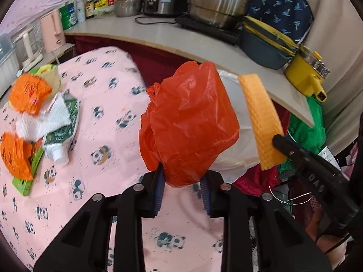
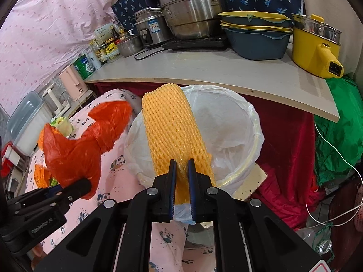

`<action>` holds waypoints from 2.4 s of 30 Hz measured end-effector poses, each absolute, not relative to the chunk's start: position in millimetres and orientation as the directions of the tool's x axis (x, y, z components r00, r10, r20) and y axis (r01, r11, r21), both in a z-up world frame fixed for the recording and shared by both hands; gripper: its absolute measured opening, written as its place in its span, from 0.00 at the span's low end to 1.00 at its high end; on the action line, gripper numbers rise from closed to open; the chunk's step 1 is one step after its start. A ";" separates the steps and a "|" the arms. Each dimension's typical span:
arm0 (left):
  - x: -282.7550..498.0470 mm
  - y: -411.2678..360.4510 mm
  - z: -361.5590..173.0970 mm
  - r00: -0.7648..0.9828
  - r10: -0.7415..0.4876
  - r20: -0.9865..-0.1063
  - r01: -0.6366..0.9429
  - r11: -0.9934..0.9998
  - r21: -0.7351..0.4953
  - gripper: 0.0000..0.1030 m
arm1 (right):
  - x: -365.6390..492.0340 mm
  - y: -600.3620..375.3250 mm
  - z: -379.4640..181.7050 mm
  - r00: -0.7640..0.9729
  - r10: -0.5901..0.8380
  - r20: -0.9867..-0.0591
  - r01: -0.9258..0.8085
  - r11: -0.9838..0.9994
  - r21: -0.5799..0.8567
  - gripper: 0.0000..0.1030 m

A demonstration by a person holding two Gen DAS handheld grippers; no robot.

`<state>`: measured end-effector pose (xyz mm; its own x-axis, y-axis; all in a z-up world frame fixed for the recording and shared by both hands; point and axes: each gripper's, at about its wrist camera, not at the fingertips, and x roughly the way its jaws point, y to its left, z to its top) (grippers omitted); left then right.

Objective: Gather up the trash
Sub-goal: 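Carry the red bag and foam net over the bin and release both, then move both tools back to the remaining trash on the table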

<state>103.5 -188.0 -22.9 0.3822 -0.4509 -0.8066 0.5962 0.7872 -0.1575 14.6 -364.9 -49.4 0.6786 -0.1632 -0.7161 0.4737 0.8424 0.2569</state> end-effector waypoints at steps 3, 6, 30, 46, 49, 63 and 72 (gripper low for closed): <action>102.9 -203.8 -16.1 0.381 -0.468 -0.797 0.620 0.769 -0.156 0.26 | 12.0 -373.2 -49.7 0.675 -0.176 -0.716 0.491 0.832 0.258 0.10; 104.1 -220.8 -14.2 0.369 -0.477 -0.798 0.640 0.753 -0.154 0.26 | 9.6 -380.5 -50.3 0.672 -0.186 -0.717 0.505 0.823 0.259 0.10; 130.1 -254.5 -33.5 0.382 -0.455 -0.804 0.632 0.764 -0.132 0.49 | 40.9 -400.1 -54.2 0.651 -0.208 -0.730 0.523 0.820 0.233 0.16; 145.7 -221.8 -20.3 0.442 -0.438 -0.783 0.557 0.818 -0.143 0.69 | 47.8 -386.2 -37.8 0.674 -0.231 -0.701 0.514 0.829 0.222 0.43; 146.6 -212.4 -17.0 0.454 -0.434 -0.778 0.542 0.828 -0.145 0.69 | 47.9 -380.5 -31.8 0.682 -0.233 -0.693 0.507 0.834 0.218 0.47; 156.2 -138.6 -3.9 0.513 -0.393 -0.763 0.421 0.890 -0.176 0.74 | 57.5 -330.1 -5.0 0.723 -0.197 -0.663 0.422 0.884 0.198 0.55; 165.8 -74.5 -2.8 0.566 -0.322 -0.759 0.309 0.936 -0.167 0.74 | 77.2 -280.4 2.1 0.739 -0.135 -0.660 0.338 0.922 0.189 0.55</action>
